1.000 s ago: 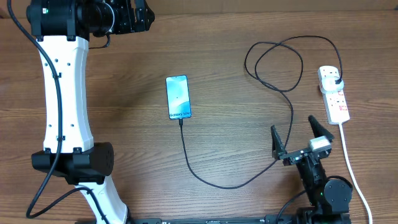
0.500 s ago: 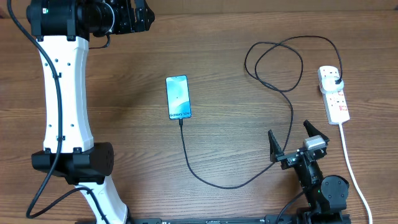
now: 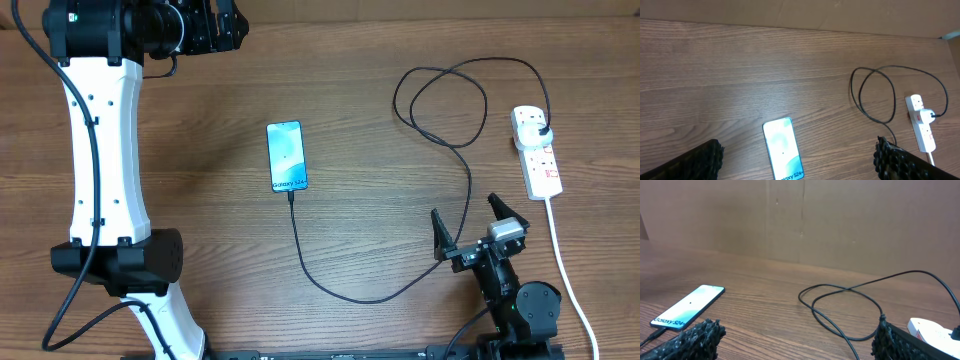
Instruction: Plug charger to phone and switch on socket
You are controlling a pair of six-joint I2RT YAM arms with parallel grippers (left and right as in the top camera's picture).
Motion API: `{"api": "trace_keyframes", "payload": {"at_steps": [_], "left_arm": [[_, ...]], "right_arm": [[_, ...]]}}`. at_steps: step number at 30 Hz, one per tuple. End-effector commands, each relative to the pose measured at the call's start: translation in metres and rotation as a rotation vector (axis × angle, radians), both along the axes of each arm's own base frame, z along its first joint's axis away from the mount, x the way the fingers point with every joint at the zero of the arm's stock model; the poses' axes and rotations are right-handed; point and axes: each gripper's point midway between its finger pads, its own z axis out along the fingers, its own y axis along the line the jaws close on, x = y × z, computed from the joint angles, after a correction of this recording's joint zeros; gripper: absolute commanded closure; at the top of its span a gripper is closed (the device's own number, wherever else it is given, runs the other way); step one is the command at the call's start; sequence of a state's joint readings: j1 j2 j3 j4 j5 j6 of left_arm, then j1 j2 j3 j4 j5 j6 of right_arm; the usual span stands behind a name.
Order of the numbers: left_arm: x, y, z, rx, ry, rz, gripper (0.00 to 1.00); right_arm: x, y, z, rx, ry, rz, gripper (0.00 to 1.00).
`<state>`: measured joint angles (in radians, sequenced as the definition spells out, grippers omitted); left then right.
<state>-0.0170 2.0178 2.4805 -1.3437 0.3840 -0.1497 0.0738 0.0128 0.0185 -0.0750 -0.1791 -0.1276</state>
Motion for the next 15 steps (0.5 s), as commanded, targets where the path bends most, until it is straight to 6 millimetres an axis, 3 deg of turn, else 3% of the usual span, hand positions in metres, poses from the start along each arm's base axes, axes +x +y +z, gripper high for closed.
{"api": "trace_keyframes", "payload": {"at_steps": [1,15], "left_arm": [[0.0021,0.0020,-0.0022,0.009,-0.002,-0.003,0.00],[0.0041,0.0023,-0.0078,0.011,0.012,-0.002,0.00]], "right_arm": [[-0.0001,0.0009,-0.0016,0.007,-0.003,0.002,0.00],[-0.0001,0.0009,-0.0016,0.007,-0.003,0.002,0.00]]}}
